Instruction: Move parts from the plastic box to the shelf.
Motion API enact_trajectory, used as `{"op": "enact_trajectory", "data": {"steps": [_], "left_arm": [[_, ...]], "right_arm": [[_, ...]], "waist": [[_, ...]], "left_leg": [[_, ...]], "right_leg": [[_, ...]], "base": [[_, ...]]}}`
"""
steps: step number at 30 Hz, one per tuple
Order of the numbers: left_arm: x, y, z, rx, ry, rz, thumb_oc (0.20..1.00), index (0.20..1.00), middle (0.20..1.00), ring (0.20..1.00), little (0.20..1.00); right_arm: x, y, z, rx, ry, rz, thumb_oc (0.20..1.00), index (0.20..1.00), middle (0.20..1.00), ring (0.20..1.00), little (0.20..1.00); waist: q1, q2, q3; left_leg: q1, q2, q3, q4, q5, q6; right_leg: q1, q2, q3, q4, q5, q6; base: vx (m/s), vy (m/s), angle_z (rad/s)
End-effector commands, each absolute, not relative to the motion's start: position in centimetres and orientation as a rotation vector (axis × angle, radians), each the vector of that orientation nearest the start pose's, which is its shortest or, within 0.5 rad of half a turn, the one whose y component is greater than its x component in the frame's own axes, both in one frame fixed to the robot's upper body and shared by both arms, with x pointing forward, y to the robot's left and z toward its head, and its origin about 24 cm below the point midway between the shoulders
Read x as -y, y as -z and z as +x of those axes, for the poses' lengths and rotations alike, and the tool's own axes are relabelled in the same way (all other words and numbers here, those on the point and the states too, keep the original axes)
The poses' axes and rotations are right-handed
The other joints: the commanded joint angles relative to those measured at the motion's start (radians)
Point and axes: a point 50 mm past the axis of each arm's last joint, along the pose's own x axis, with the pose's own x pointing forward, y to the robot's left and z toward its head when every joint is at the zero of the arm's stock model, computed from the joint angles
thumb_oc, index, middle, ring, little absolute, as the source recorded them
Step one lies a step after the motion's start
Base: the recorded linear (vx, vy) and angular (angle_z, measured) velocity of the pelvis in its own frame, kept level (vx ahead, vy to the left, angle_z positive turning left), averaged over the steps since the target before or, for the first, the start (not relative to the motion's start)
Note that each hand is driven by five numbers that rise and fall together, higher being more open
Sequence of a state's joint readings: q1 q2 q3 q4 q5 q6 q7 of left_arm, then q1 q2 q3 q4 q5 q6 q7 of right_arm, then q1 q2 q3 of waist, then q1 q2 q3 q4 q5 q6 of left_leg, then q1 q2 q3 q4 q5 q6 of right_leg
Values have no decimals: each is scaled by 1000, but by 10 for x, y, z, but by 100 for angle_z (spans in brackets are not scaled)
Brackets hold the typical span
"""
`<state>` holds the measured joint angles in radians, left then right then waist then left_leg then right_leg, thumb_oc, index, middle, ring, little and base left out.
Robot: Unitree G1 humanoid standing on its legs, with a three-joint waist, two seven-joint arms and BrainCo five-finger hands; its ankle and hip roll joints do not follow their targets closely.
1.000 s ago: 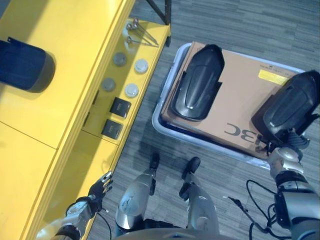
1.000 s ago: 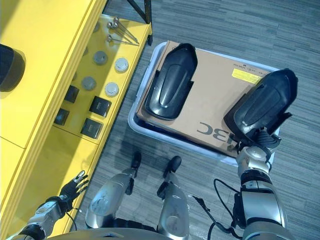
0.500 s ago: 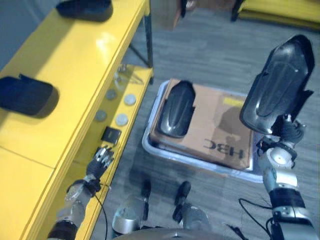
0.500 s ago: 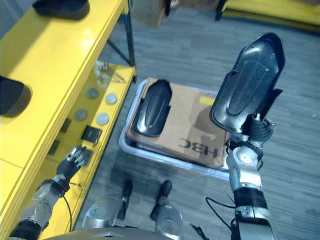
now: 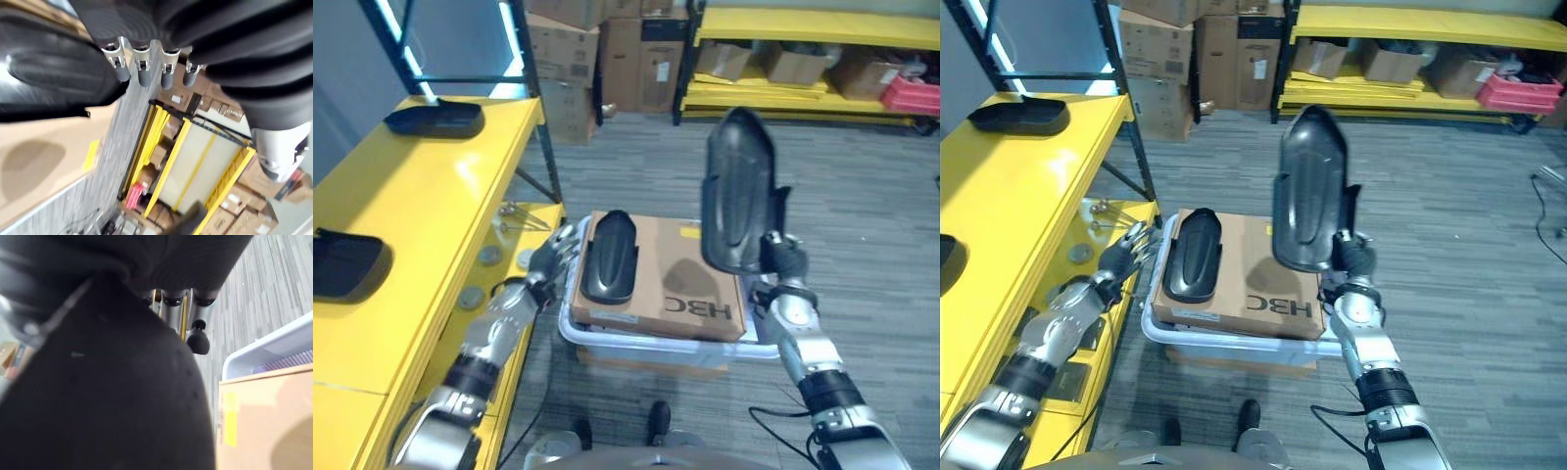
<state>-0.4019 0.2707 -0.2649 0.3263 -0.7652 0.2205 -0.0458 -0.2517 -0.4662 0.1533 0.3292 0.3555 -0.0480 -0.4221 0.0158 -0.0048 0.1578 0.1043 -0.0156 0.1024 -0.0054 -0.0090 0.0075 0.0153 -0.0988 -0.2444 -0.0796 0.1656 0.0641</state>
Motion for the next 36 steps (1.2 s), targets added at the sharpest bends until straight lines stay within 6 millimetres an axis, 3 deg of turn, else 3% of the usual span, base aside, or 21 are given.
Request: {"op": "enact_trajectory", "data": {"steps": [1,5,14,18,26,36], "left_arm": [[-108,-44,322,-318,333,-390,1000,1000,1000,1000,1000],[-83,-50,328,-343,384,-361,1000,1000,1000,1000,1000],[-49,-71,330,-325,493,-384,1000,1000,1000,1000,1000],[-50,-91,333,-255,485,-448,1000,1000,1000,1000,1000],[-51,-102,334,-212,532,-469,1000,1000,1000,1000,1000],[-33,-85,325,-326,598,-342,1000,1000,1000,1000,1000]], "right_arm": [[234,-104,319,170,337,-139,200,200,200,200,200],[219,-101,326,151,297,-127,200,200,200,200,200],[206,-95,333,91,214,-162,200,200,200,200,200],[200,-83,332,44,191,-169,200,200,200,200,200],[185,-71,334,-1,96,-248,200,200,200,200,200],[162,-82,344,34,29,-267,200,200,200,200,200]], "waist": [[23,15,-69],[1,11,-79],[-20,4,-102],[-17,5,-106],[0,7,-110],[17,10,-111]], "left_leg": [[-46,82,-13,-10,33,-55],[-39,85,3,-10,29,-54],[-29,82,18,-17,21,-54],[-26,82,19,-19,21,-54],[-22,77,6,-24,22,-54],[-16,74,-6,-30,23,-54]], "right_leg": [[71,-69,21,76,-116,118],[68,-68,29,76,-114,119],[64,-63,41,72,-115,122],[66,-64,36,73,-118,121],[76,-66,22,70,-118,121],[85,-67,14,66,-118,122]], "base": [[-2,-5,-17],[1,-3,-6],[8,-6,-3],[3,-2,-5],[0,0,0],[4,3,4]]}}
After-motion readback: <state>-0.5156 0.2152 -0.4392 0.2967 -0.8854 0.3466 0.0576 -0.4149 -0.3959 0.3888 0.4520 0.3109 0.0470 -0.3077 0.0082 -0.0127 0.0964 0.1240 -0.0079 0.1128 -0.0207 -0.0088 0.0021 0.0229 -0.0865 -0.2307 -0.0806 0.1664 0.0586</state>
